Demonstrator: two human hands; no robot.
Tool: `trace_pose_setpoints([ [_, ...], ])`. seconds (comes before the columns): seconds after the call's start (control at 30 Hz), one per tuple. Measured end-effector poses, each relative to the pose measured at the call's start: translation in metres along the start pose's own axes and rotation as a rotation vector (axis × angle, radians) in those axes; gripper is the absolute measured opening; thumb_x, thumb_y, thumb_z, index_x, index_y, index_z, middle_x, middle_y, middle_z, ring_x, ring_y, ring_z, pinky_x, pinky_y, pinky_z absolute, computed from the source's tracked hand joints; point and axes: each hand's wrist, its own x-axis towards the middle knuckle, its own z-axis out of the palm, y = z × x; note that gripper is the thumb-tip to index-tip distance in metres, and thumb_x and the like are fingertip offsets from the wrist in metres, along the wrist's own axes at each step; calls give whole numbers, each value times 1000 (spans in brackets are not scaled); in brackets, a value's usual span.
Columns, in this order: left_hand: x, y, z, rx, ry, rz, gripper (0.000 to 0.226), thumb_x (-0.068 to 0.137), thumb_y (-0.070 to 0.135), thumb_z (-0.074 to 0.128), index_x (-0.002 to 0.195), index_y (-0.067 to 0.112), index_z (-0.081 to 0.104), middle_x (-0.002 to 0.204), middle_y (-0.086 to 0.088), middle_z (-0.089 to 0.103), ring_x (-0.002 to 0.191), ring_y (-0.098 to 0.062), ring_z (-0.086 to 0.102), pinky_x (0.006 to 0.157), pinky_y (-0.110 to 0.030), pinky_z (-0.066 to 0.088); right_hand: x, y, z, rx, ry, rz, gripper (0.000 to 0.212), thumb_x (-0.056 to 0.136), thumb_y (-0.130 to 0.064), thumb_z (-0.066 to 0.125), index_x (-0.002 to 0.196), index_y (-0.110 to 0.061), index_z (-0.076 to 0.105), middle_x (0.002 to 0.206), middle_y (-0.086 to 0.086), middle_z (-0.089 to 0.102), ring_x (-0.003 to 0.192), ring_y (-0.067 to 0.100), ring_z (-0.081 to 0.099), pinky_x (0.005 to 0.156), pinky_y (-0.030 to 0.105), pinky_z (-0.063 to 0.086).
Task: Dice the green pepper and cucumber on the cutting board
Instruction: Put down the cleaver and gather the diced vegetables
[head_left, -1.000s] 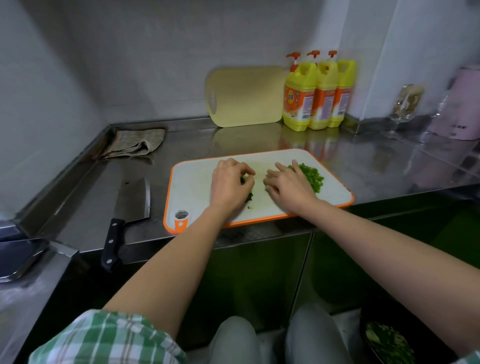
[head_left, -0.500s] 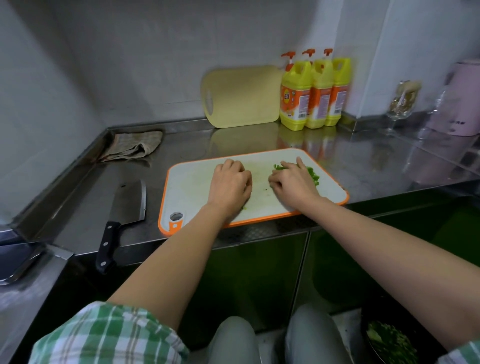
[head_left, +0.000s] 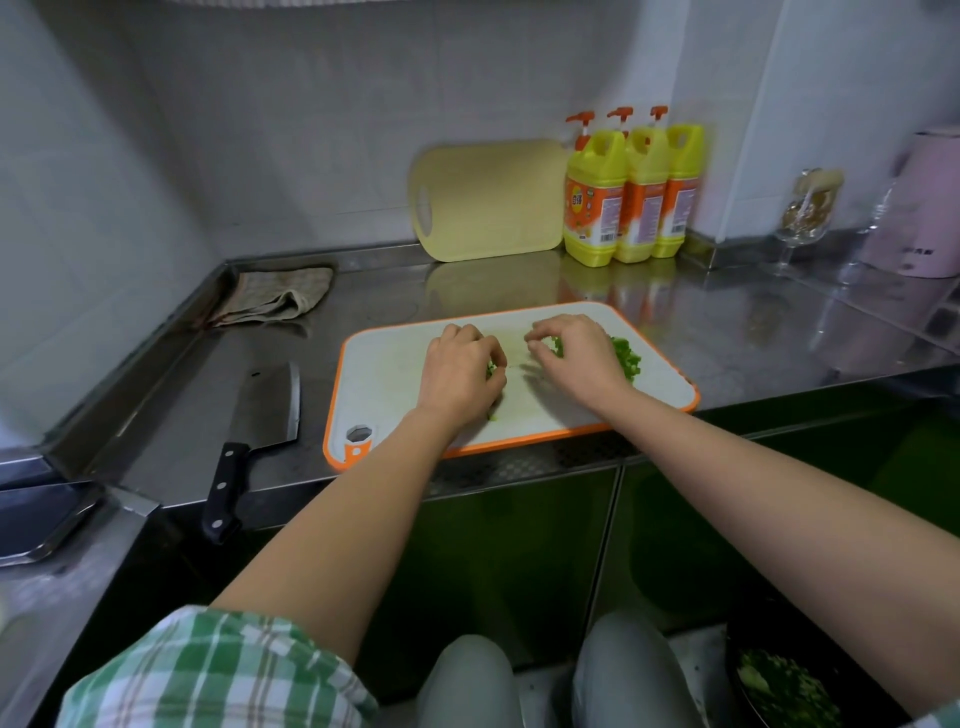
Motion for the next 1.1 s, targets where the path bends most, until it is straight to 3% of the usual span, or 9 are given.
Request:
trace_pose_setpoints([
  [0.1, 2, 1, -3, -73, -3, -17, 16, 88, 23, 58, 98, 16, 70, 100, -10, 61, 102, -31, 51, 83, -37, 38, 5, -17, -5, 401, -93, 214, 15, 92, -11, 59, 88, -6, 73, 86, 9, 73, 68, 20, 69, 69, 31, 57],
  [0.17, 2, 3, -5, -106, 10, -27, 15, 87, 20, 59, 94, 14, 70, 97, -11, 62, 99, -32, 52, 82, -38, 41, 5, -16, -3, 561, -227, 394, 14, 93, -5, 59, 83, -1, 69, 85, 20, 72, 60, 24, 67, 67, 36, 60],
  [0.27, -1, 3, -7, -97, 7, -10, 14, 87, 22, 58, 92, 16, 70, 95, -7, 64, 96, -29, 53, 80, -38, 42, 4, 0, -2, 358, -224, 431, 14, 92, -4, 61, 86, 2, 72, 91, 21, 73, 79, 29, 70, 81, 41, 58],
  [0.37, -5, -1, -12, -108, -21, 59, 13, 86, 28, 60, 88, 21, 70, 90, -3, 63, 91, -25, 51, 78, -36, 40, 6, 2, -12, 117, -95, 324, 21, 91, -9, 59, 96, 3, 75, 103, 13, 73, 97, 23, 67, 87, 30, 51],
  [0.53, -14, -5, -19, -77, -162, 228, 8, 77, 33, 67, 82, 27, 69, 93, 3, 57, 92, -17, 43, 75, -29, 25, 2, -4, -12, 81, -226, 213, 17, 91, -12, 62, 98, -6, 77, 103, 9, 74, 94, 19, 66, 87, 28, 49],
  [0.63, -16, -8, -15, 33, -98, 223, 10, 81, 27, 64, 88, 25, 70, 96, 1, 56, 98, -21, 44, 78, -30, 27, 3, 3, -15, 60, -151, 218, 17, 92, -10, 61, 99, -6, 76, 106, 7, 73, 101, 20, 65, 90, 28, 48],
  [0.77, -13, -11, -12, 128, -14, 186, 13, 85, 26, 63, 96, 21, 68, 100, -4, 55, 101, -26, 45, 81, -34, 31, 5, 2, -25, 143, -141, 174, 11, 89, -10, 64, 86, -8, 75, 93, 5, 73, 90, 18, 65, 86, 33, 52],
  [0.97, -9, 3, -11, 82, 33, 223, 15, 86, 27, 60, 90, 16, 70, 92, -5, 56, 95, -26, 46, 74, -31, 24, 0, 0, -47, 109, -518, 325, 9, 87, -6, 66, 79, -3, 68, 63, 7, 65, 50, 13, 58, 45, 22, 48],
  [1.1, -12, 9, -8, 70, 24, 240, 16, 87, 28, 59, 92, 17, 69, 93, -4, 56, 96, -24, 45, 74, -28, 22, -7, 10, -47, 181, -510, 422, 5, 85, 1, 68, 80, 3, 68, 76, 21, 71, 69, 32, 71, 70, 42, 61],
])
